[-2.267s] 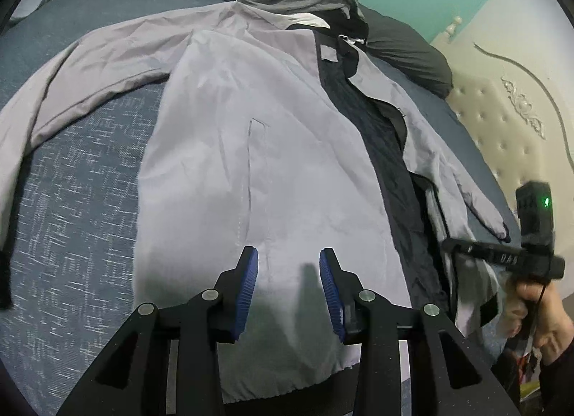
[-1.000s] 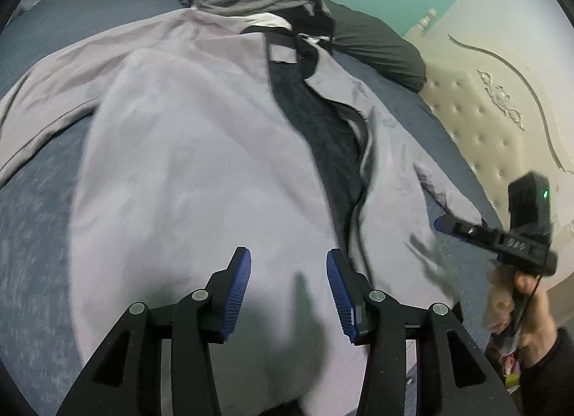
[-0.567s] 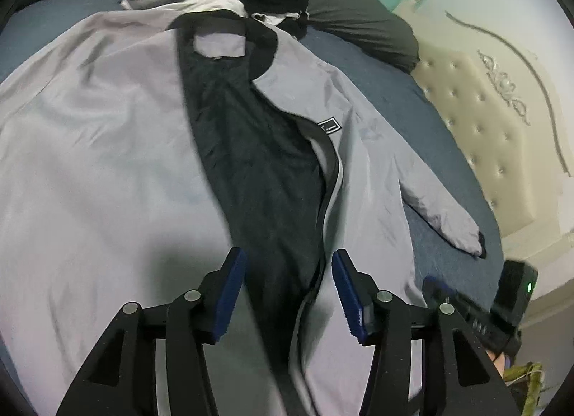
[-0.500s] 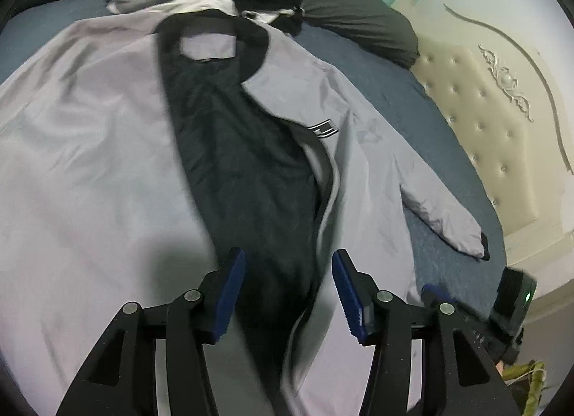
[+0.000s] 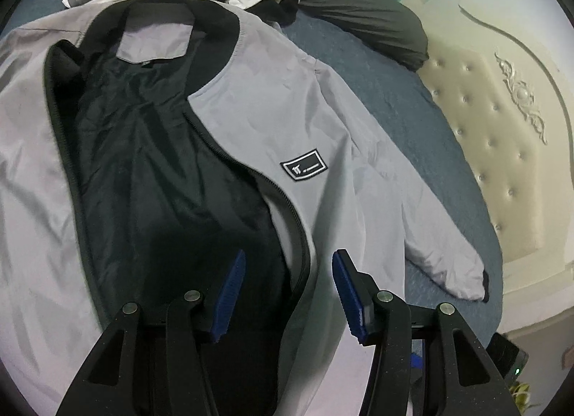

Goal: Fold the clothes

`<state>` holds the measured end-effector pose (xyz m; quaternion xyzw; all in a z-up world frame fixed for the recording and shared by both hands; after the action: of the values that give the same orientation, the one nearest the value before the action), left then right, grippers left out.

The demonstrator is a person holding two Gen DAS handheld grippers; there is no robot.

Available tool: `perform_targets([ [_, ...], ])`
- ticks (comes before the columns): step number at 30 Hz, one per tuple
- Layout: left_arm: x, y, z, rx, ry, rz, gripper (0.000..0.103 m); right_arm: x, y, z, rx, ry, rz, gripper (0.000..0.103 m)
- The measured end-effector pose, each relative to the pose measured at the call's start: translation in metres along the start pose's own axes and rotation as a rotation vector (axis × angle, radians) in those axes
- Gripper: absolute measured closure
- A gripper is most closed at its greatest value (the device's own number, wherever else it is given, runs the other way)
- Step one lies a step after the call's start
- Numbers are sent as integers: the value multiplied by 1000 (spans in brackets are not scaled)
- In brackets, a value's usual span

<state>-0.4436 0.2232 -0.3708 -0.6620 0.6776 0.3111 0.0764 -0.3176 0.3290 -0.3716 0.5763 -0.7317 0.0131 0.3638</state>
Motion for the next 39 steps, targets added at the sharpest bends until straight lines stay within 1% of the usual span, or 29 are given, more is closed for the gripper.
perform_targets([
  [4, 0, 6, 9, 2, -6, -8, 49, -3, 2, -4, -12, 14, 11, 69],
  [5, 0, 6, 11, 3, -8, -8, 53, -3, 2, -4, -13, 16, 13, 69],
  [6, -1, 7, 12, 6, -10, -6, 64, -4, 3, -4, -13, 18, 15, 69],
  [7, -1, 8, 14, 9, -9, -2, 70, -4, 3, -4, -14, 20, 17, 69],
  [8, -2, 9, 16, 13, -3, 6, 79, -5, 3, -5, -14, 22, 19, 69],
  [9, -2, 10, 16, 15, -2, 10, 86, -5, 3, -5, -15, 24, 21, 69],
  [10, -2, 10, 17, 17, -2, 16, 90, -5, 3, -5, -14, 25, 21, 69],
  [11, -3, 11, 17, 19, 1, 24, 96, -5, 3, -5, -14, 25, 21, 69],
  [14, -4, 12, 15, 19, 27, 46, 98, -6, 2, -5, -12, 31, 26, 69],
  [17, 2, 16, 2, -1, 77, 52, 100, -8, 2, -5, -13, 34, 32, 69],
  [21, 24, 26, -26, -46, 152, 36, 100, -9, 3, -6, -15, 37, 36, 69],
  [24, 45, 37, -44, -66, 211, 17, 100, -8, 3, -4, -10, 39, 36, 69],
  [28, 62, 45, -50, -67, 257, 6, 100, -8, 3, -2, -7, 38, 34, 69],
  [31, 66, 45, -50, -90, 284, -1, 100, -10, 3, -2, -6, 38, 36, 69],
  [32, 67, 44, -46, -86, 295, -1, 100, -11, 3, -2, -5, 38, 36, 69],
  [34, 69, 41, -36, -45, 298, 0, 100, -12, 3, -1, -1, 35, 33, 69],
  [36, 74, 36, -29, -24, 287, -19, 98, -13, 3, -1, 0, 34, 33, 69],
  [38, 77, 34, -29, -33, 244, -49, 98, -15, 4, -2, -2, 34, 38, 69],
  [39, 77, 32, -30, -29, 227, -55, 95, -15, 4, -2, -3, 34, 40, 69],
])
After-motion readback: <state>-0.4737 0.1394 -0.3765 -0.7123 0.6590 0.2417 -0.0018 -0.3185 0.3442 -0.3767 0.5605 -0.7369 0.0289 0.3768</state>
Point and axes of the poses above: each gripper's, at about its wrist camera, not at the fingertips, and z roughly the way its jaws point, x to its left, y to its top, the point moved 5 cm from there along z, roughly the way its jaws point, and after that the axes turned 5 degrees about x, right-handed, at the moved point
